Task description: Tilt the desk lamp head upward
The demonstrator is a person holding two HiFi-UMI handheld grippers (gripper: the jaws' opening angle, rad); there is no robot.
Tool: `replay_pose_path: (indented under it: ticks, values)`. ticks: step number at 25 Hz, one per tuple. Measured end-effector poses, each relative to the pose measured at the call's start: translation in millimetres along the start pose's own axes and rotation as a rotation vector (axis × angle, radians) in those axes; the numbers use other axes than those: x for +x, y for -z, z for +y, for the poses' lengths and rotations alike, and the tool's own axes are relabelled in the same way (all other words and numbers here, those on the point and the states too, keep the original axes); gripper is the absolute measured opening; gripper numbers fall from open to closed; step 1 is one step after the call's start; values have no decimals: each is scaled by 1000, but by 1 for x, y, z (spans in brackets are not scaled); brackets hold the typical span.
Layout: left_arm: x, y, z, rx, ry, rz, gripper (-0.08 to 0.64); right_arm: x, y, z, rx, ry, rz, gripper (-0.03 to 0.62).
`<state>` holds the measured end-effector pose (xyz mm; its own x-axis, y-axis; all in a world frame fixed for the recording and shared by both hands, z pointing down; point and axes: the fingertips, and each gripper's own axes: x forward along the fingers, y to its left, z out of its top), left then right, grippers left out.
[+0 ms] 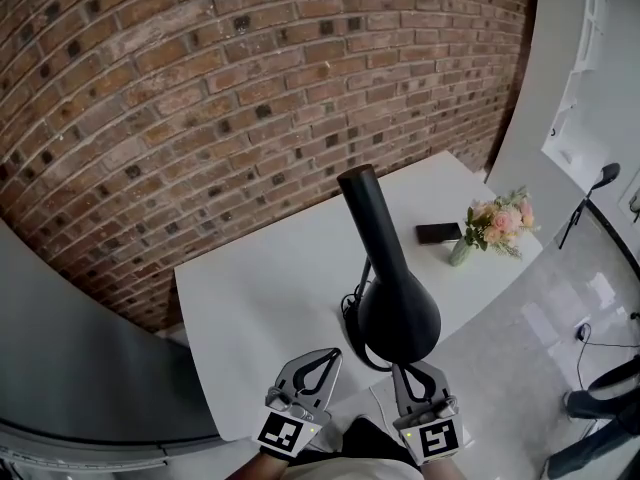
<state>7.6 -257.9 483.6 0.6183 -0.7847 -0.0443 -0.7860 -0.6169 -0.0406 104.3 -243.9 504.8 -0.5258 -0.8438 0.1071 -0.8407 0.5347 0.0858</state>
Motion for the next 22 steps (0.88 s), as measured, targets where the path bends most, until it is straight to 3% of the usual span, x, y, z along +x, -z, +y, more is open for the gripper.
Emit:
replay_pose_path:
  ticks: [22]
  values:
    - [12,7,23,9,-71,21,8,25,1,-20,-11,-11,-44,12]
